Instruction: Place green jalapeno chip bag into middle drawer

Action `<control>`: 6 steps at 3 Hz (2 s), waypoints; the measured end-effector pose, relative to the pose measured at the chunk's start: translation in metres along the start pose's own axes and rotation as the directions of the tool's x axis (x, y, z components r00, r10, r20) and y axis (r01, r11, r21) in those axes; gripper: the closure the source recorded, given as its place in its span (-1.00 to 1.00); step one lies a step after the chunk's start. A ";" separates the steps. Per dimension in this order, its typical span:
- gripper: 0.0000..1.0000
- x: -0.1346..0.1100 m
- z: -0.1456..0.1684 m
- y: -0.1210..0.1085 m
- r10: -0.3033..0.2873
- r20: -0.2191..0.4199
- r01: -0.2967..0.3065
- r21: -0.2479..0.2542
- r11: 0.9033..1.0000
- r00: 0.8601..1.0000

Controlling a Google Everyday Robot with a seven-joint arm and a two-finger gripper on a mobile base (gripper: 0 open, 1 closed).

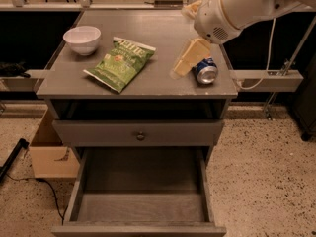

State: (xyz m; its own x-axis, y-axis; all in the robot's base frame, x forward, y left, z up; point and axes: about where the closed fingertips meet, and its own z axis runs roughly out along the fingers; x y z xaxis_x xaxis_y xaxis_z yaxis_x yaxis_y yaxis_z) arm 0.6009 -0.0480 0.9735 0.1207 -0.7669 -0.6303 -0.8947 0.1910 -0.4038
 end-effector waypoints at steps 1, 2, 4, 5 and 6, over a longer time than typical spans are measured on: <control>-1.00 0.003 0.010 -0.001 0.029 0.057 -0.027 -0.021 0.999 0.998; -1.00 0.002 0.031 -0.012 0.072 0.137 -0.069 -0.027 0.997 0.988; -1.00 -0.026 0.084 -0.036 0.084 0.236 -0.070 -0.066 0.995 0.968; -1.00 -0.015 0.069 -0.034 0.094 0.223 -0.089 -0.035 0.995 0.970; -1.00 -0.010 0.059 -0.046 0.075 0.206 -0.076 -0.002 0.997 0.976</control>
Offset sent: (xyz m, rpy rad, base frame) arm 0.0566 0.0244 -0.0280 0.2805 0.0407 0.0141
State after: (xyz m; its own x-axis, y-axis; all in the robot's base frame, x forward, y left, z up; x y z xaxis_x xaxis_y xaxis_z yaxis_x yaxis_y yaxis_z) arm 0.6660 -0.0129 0.9587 0.1395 -0.6081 -0.7815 -0.9020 0.2476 -0.3537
